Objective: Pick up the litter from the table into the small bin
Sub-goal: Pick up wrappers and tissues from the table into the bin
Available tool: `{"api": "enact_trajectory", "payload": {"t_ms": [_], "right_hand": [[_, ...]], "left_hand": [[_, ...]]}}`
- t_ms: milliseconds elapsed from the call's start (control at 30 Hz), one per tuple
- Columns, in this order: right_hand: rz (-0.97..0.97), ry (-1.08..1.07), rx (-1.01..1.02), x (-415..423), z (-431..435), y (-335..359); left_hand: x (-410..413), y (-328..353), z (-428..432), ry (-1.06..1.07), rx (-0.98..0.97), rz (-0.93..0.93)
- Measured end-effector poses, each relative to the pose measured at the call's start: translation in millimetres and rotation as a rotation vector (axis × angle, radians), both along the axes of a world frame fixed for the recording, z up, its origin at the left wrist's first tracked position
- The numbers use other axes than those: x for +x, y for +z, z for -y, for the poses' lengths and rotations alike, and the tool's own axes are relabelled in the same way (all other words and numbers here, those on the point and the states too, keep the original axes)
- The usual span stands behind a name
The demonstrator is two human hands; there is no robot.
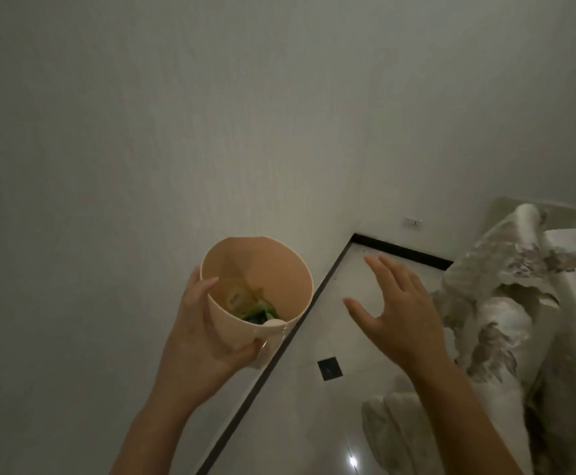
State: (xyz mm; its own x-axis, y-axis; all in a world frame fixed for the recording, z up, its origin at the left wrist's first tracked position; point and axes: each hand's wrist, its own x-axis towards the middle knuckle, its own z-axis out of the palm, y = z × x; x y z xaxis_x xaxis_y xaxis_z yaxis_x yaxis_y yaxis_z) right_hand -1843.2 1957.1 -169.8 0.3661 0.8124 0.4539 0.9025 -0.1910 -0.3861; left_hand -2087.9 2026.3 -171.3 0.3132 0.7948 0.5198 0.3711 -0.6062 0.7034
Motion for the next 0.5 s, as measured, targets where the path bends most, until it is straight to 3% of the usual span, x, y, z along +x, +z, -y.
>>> {"api": "enact_trajectory", "payload": {"t_ms": [500], "right_hand": [[-0.026,-0.589,-0.016,179.9,-77.7,2.1]], "left_hand": [[260.9,-0.4,-214.5,-0.607,0.029,0.026]]}}
